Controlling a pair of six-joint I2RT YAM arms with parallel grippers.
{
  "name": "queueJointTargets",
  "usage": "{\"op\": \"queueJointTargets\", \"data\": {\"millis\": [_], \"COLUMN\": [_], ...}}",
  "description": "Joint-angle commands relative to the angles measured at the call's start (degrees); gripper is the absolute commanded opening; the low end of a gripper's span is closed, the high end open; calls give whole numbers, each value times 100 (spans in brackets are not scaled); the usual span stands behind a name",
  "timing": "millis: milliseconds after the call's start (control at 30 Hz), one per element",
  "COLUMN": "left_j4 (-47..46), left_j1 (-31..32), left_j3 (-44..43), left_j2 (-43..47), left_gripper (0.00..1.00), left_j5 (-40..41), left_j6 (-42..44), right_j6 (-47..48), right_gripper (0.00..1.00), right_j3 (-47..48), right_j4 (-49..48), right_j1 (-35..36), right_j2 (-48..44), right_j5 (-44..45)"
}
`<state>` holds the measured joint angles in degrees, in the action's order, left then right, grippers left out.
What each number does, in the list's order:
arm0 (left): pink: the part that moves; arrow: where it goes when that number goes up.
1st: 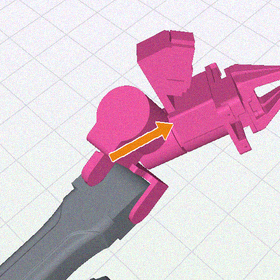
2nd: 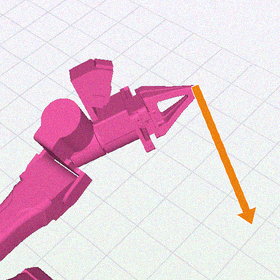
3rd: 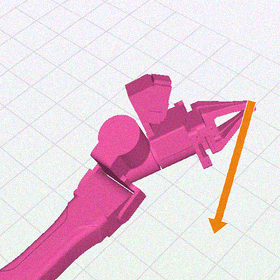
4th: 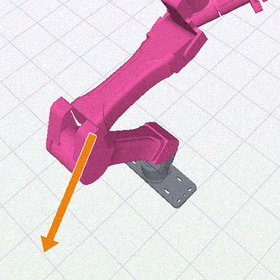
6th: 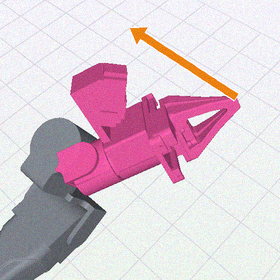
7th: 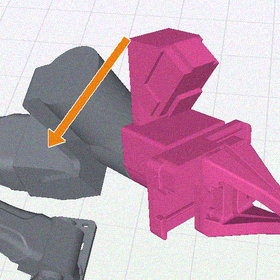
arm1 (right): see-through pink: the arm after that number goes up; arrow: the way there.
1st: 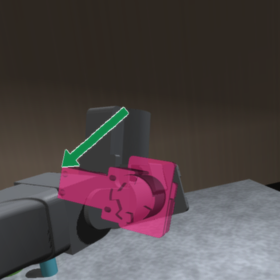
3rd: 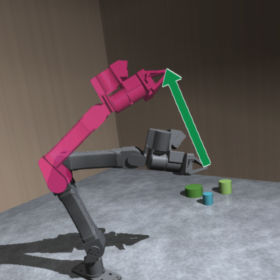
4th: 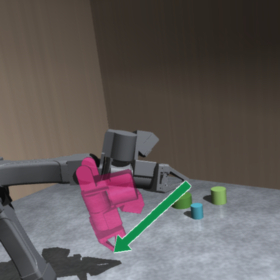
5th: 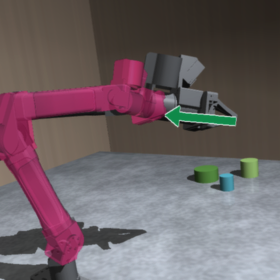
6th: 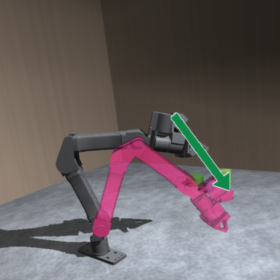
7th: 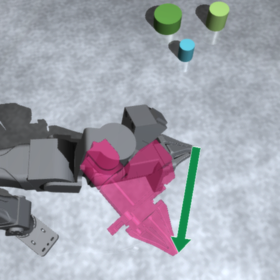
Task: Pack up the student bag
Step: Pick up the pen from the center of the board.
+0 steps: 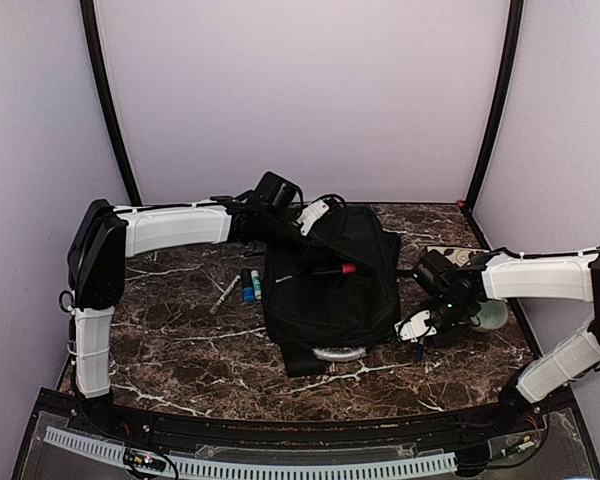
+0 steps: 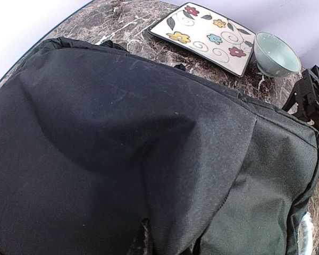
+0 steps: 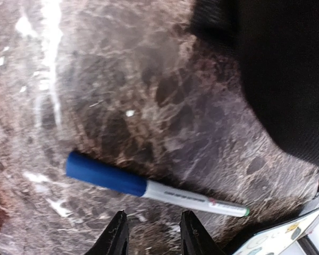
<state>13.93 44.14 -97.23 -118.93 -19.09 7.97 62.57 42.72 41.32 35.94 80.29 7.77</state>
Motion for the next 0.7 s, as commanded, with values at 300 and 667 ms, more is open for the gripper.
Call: {"op": "queueJointTargets", "data": {"millis": [300, 667], "left_j4": [-219, -188], "left_j1": [191, 193], "left_j3": [85, 70], "left_j2": [613, 616], "left_gripper": [0, 0], "left_j5": [-486, -455], "left_j6": [57, 137], "right_j6": [263, -128], "right_gripper": [33, 15], "right_j3": [112, 360], "right_j4": [-466, -185], "right_j1": [-35, -52], "right_j2": [395, 778], "right_j5": [146, 25]}}
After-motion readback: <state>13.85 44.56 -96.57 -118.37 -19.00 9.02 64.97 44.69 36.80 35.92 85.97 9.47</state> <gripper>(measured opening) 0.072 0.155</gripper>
